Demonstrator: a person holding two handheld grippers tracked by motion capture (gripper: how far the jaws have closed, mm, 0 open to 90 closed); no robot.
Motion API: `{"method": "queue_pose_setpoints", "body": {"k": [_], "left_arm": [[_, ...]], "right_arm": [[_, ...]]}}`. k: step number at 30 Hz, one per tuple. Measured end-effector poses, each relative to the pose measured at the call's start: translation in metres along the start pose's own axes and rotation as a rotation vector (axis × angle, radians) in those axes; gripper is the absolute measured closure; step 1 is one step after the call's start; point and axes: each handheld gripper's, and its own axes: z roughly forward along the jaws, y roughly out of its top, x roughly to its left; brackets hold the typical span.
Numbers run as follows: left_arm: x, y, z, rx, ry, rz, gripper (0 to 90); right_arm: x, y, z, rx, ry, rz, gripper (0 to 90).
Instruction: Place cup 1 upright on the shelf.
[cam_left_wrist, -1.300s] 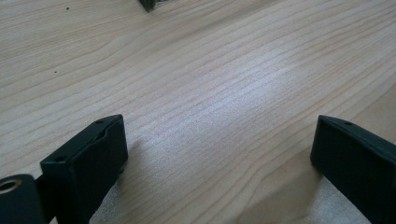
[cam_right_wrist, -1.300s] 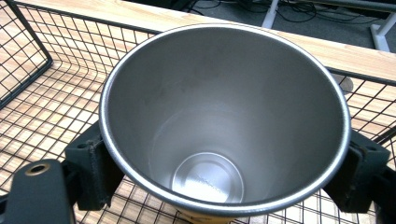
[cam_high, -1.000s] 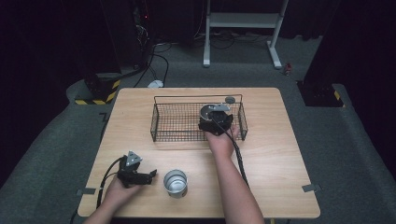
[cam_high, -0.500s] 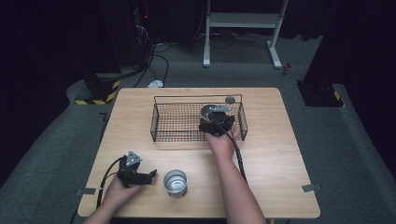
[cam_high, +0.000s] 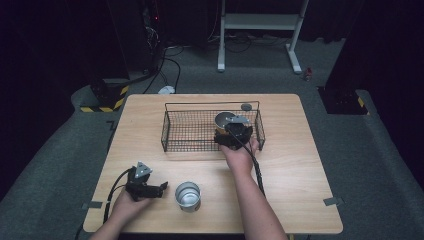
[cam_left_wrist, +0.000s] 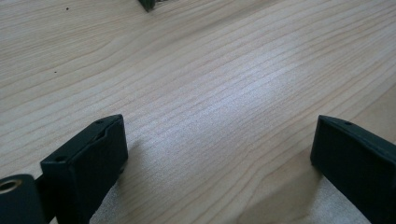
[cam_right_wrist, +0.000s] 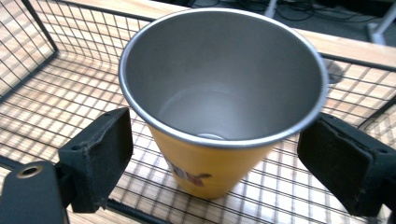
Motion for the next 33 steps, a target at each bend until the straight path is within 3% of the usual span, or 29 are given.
{"method": "queue_pose_setpoints", "body": {"k": [4, 12, 23, 33], "left_arm": [[0.000, 0.000, 0.000, 0.000, 0.000, 0.002, 4.3], [0.000, 0.000, 0.000, 0.000, 0.001, 0.001, 4.3], [0.000, 0.000, 0.000, 0.000, 0.001, 0.000, 4.4], [0.000, 0.000, 0.000, 0.001, -0.001, -0.005, 4.4]], "right_arm": [[0.000, -0.001, -0.008, -0.011, 0.026, 0.002, 11.0], [0.000, -0.009, -0.021, -0.027, 0.033, 0.021, 11.0], [0.002, -0.018, -0.048, -0.074, 0.048, -0.004, 11.5], [0.004, -0.037, -0.068, -0.042, 0.051, -0.031, 11.5]]}}
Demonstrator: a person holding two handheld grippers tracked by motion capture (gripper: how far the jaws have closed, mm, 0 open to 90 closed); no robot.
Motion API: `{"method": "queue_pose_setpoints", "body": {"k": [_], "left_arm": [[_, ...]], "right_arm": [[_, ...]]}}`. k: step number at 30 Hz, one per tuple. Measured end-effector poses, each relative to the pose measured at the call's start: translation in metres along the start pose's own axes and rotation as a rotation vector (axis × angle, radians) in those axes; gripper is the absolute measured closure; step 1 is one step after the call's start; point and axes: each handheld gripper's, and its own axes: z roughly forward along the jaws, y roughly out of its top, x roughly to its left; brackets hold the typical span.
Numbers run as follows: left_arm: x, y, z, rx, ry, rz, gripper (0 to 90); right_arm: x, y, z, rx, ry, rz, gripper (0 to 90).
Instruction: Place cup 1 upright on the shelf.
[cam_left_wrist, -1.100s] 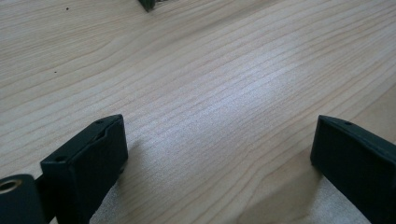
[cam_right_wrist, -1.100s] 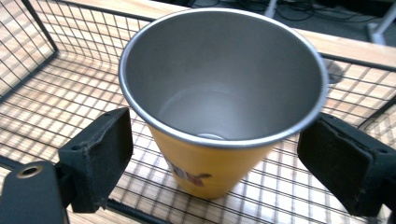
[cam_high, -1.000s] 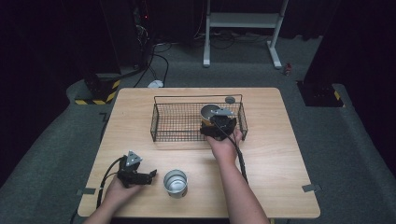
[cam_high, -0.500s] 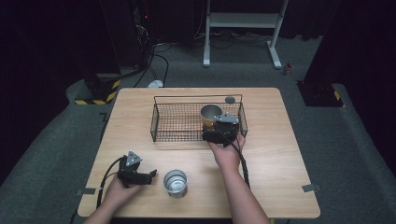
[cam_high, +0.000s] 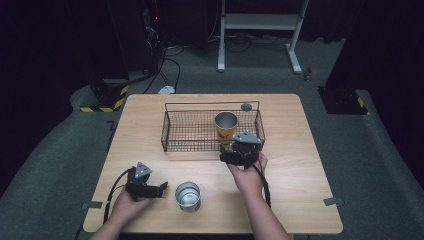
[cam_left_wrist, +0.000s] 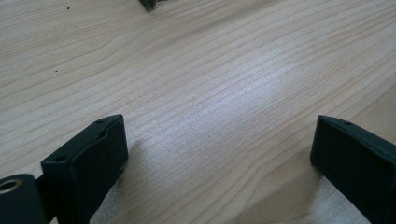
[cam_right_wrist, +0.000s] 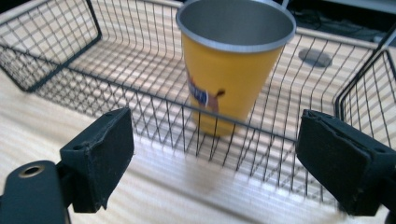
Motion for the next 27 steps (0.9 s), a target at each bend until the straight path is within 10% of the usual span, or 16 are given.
{"method": "queue_pose_setpoints", "body": {"k": [27], "left_arm": [[0.001, 0.000, -0.001, 0.001, 0.003, -0.001, 5.4]], "right_arm": [[-0.024, -0.089, -0.026, 0.108, -0.026, 0.016, 11.8]]}}
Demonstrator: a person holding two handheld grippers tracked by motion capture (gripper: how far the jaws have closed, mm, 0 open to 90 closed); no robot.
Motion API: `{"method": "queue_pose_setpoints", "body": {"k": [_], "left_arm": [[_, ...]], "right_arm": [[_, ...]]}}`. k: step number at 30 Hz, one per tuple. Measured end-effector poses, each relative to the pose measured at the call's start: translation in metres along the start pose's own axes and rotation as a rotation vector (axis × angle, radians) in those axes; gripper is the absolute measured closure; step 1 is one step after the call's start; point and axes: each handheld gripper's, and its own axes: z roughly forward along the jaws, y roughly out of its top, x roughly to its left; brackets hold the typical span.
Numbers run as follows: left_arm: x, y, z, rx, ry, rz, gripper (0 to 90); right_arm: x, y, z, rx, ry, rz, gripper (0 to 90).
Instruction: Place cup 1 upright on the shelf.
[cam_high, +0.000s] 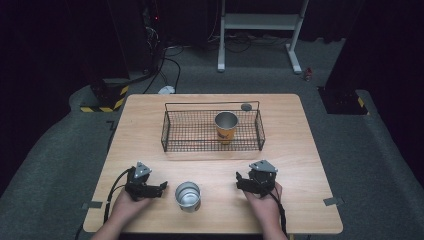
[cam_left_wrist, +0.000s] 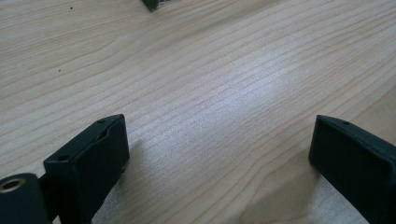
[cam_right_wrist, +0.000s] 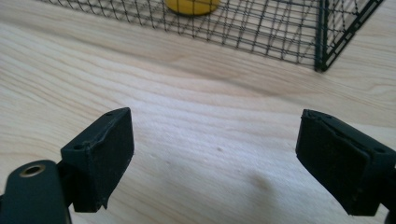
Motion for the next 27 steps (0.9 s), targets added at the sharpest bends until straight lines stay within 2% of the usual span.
{"method": "queue_pose_setpoints", "body": {"k": [3, 7, 9, 14, 18, 19, 22, 24, 27], "left_arm": [[0.000, 0.000, 0.000, 0.000, 0.000, 0.000, 5.4], [0.002, 0.000, -0.001, 0.001, 0.002, 0.011, 6.3], [0.001, 0.000, 0.000, 0.000, 0.004, -0.007, 6.3], [0.005, 0.001, -0.002, 0.016, 0.038, -0.027, 5.7], [0.012, 0.004, -0.004, 0.029, 0.063, -0.057, 12.9], [0.013, 0.004, -0.004, 0.031, 0.060, -0.056, 15.2], [0.014, 0.005, -0.004, 0.034, 0.085, -0.030, 15.4], [0.013, 0.007, -0.005, 0.025, 0.086, -0.039, 15.4], [0.013, 0.009, -0.009, 0.010, 0.077, -0.027, 14.7]], "right_arm": [[0.000, -0.003, 0.000, 0.029, -0.011, -0.018, 11.8], [0.000, -0.009, 0.001, 0.061, -0.007, -0.008, 12.1], [0.000, -0.011, 0.002, 0.073, -0.004, -0.011, 12.5], [-0.001, -0.015, 0.005, 0.096, 0.006, -0.002, 12.0], [-0.001, -0.015, 0.005, 0.095, 0.015, -0.007, 12.6], [-0.002, -0.015, 0.005, 0.094, 0.019, -0.015, 12.6], [-0.002, -0.015, 0.005, 0.098, 0.025, -0.005, 12.6], [-0.002, -0.015, 0.005, 0.098, 0.024, -0.003, 12.6], [-0.002, -0.015, 0.005, 0.098, 0.024, -0.002, 12.6]]}}
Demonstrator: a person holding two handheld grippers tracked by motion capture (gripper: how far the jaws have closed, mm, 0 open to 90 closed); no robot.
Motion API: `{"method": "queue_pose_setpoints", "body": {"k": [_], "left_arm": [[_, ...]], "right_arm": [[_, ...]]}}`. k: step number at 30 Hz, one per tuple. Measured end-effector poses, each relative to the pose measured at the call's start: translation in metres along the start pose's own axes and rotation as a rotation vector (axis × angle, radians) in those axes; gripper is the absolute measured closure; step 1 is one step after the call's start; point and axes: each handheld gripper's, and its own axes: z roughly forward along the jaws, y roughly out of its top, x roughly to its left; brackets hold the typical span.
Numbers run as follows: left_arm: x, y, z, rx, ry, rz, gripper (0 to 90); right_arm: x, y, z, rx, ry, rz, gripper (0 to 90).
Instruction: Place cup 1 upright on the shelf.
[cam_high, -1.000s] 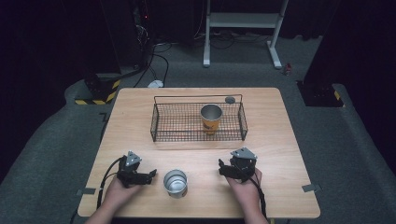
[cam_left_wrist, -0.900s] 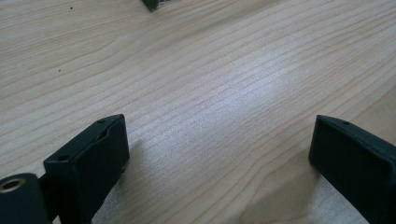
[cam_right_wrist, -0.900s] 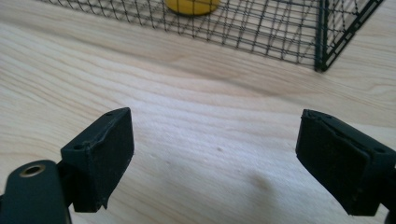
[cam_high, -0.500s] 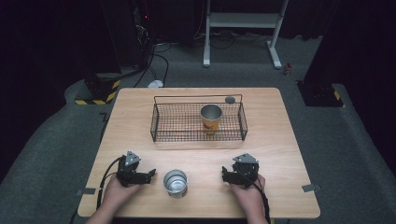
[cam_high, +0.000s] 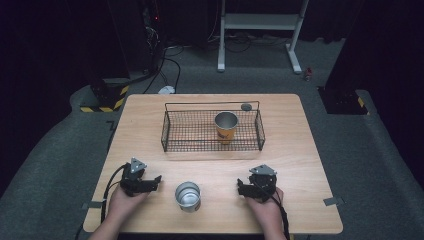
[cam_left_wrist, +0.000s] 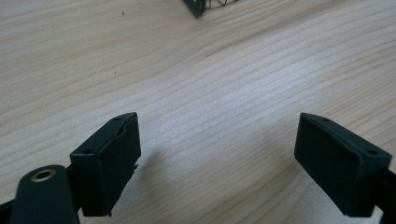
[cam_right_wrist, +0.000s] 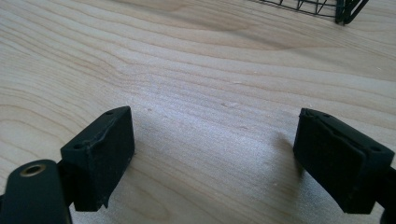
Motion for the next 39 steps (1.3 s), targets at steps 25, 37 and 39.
{"method": "queue_pose_setpoints", "body": {"k": [25, 37, 39], "left_arm": [[-0.008, 0.011, -0.028, -0.146, -0.200, 0.014, 5.8], [-0.015, 0.019, -0.045, -0.223, -0.250, 0.026, 5.8], [-0.018, 0.020, -0.047, -0.225, -0.256, 0.035, 5.6]], "right_arm": [[0.000, 0.000, 0.000, -0.001, 0.002, -0.004, 12.5], [0.000, 0.000, 0.000, 0.000, 0.004, 0.000, 12.5], [0.000, 0.000, 0.000, 0.000, 0.003, 0.000, 12.5]]}}
